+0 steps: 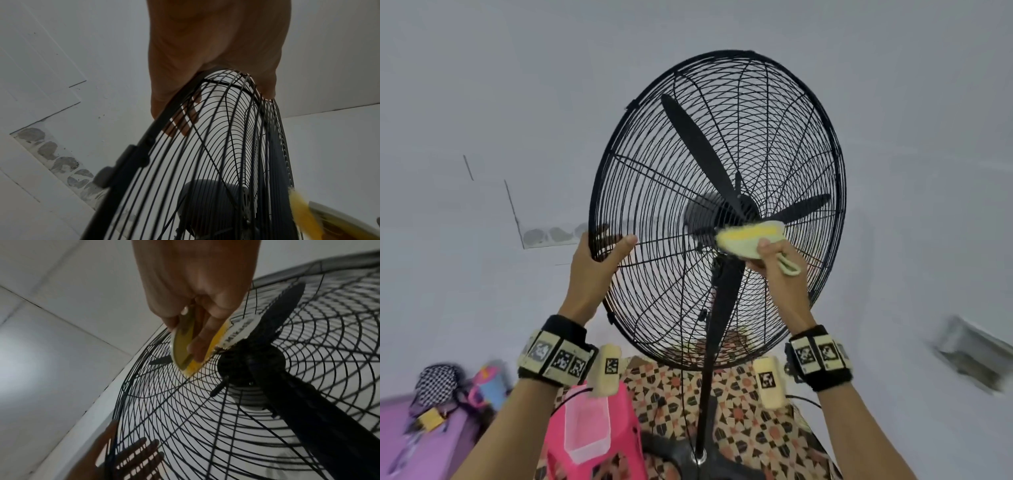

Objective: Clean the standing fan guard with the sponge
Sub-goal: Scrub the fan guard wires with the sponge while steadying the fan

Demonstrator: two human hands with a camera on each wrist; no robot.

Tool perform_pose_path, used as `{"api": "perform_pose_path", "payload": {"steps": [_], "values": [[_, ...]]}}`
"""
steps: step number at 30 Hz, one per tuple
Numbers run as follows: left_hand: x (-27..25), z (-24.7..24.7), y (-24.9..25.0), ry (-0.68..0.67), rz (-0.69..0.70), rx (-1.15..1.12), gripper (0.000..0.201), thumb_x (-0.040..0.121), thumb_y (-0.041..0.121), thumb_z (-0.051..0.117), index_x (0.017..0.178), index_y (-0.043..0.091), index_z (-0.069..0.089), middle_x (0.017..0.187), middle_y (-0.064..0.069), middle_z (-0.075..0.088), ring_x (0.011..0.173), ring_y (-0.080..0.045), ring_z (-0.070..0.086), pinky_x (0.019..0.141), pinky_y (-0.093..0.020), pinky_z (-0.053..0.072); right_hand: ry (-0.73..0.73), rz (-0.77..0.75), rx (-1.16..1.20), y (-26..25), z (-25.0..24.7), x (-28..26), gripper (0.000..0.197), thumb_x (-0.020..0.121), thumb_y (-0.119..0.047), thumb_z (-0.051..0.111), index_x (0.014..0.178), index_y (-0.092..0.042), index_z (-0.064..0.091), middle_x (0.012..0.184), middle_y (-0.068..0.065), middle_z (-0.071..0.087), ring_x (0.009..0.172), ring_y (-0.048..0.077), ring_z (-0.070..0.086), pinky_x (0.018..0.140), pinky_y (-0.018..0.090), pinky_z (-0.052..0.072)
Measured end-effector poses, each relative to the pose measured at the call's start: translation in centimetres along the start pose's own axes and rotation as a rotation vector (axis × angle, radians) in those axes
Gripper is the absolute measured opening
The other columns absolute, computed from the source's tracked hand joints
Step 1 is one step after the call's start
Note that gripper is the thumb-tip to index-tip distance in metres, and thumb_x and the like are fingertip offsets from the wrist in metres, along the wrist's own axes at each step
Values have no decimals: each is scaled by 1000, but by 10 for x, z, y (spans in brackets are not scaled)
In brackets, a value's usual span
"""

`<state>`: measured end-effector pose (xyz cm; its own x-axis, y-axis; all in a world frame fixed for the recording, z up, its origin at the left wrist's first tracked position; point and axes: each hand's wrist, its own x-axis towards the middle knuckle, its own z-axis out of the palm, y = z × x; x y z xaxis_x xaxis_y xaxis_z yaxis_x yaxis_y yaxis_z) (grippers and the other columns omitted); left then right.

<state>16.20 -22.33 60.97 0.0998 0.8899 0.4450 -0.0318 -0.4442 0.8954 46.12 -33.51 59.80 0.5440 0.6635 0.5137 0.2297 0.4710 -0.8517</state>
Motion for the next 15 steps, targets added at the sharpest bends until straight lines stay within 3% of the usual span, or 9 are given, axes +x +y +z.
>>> {"api": "perform_pose_path", "payload": {"steps": [2,7,12,15], "values": [[0,-1,-1,-3,-5,14,72,73,77,77,124,29,61,117,5,72,113,-18,68,106,-55,52,-22,-10,-25,3,1,-2,15,103,-20,62,93,-8,63,125,-6,63,105,15,73,79,35,64],[1,-2,0,-3,-19,43,68,72,80,77,120,34,60,114,5,72,111,-20,69,103,-58,53,257,-72,-142,-3,-11,10,26,102,-24,65,94,0,65,98,-18,67,96,18,75,72,34,63],[-1,-2,0,-15,-13,51,71,71,81,75,121,32,60,113,7,72,110,-19,69,104,-56,53,-66,-10,-20,-6,-4,-1,21,103,-18,62,96,2,64,118,-5,67,102,23,75,76,32,65],[0,-3,1,-28,-20,54,64,70,83,75,116,42,58,116,7,71,113,-19,68,105,-55,52,67,-6,-94,0,-9,6,25,102,-23,64,94,1,65,113,-6,68,102,23,74,76,31,64]]}}
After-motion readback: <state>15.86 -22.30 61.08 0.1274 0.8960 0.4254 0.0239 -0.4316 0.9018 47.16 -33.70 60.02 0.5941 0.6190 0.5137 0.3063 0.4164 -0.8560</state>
